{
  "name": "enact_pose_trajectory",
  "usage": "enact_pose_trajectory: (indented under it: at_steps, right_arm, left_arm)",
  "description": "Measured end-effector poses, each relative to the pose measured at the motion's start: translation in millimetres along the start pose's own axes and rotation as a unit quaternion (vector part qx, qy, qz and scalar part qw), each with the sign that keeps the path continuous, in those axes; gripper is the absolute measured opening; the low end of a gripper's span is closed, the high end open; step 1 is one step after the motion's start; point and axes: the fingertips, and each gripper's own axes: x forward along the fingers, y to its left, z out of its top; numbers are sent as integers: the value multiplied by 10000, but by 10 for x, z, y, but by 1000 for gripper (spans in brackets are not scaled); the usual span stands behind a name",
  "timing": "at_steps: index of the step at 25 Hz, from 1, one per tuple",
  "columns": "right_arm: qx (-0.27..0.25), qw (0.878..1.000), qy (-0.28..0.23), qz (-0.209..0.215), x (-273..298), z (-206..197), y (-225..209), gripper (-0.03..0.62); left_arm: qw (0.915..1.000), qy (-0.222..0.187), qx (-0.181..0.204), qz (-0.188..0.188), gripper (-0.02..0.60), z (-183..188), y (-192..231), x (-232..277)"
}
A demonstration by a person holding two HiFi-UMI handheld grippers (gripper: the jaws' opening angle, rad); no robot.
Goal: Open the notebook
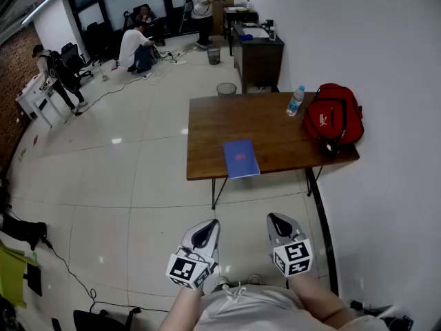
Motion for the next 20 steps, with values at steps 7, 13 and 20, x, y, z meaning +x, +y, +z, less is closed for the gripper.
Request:
enact_pose_trajectory:
  at_steps: [7,13,20]
  right_arm:
    - [83,9999,68,-55,170,-40,178,6]
    - [214,9992,41,-322,355,38,320,6]
    - [336,9972,369,-553,577,-130,282,6]
  left_arm:
    - [10000,-4,43,90,6,-35,238,-198]
    - [9999,-61,-25,95,6,-3,583,-370]
    - [9994,146,-276,131,6,-210,899,-356]
